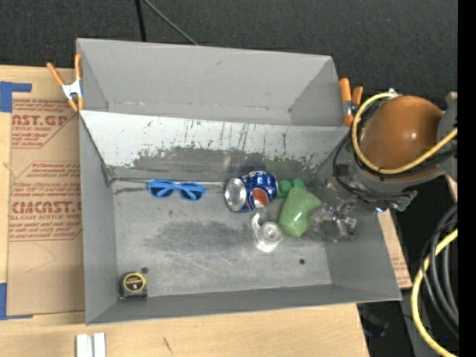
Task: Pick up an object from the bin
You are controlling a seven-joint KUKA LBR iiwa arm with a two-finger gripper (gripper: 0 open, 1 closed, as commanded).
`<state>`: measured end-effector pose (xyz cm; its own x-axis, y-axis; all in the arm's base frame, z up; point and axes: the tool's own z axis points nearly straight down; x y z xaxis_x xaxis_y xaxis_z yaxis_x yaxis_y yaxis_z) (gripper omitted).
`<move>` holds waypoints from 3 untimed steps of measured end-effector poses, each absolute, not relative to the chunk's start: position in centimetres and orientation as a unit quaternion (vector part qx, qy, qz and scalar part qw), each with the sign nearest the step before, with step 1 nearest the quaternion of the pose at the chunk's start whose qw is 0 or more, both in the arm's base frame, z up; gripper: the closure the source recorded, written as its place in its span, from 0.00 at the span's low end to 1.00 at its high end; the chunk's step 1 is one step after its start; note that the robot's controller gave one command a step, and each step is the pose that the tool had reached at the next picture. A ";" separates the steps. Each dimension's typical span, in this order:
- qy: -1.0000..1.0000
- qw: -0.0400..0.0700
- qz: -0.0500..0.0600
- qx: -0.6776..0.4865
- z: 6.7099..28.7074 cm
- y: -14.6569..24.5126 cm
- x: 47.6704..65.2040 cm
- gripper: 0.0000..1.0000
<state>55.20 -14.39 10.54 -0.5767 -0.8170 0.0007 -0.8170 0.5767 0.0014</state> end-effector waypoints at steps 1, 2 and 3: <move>-0.831 -0.002 0.001 0.556 13.4 -14.5 57.4 1.00; -0.831 -0.003 -0.002 0.556 13.3 -14.3 57.4 0.00; -0.890 -0.003 -0.003 0.456 9.3 -10.3 59.2 0.00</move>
Offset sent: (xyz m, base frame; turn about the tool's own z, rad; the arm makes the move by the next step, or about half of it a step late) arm 0.0209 -0.0026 0.0283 -0.2251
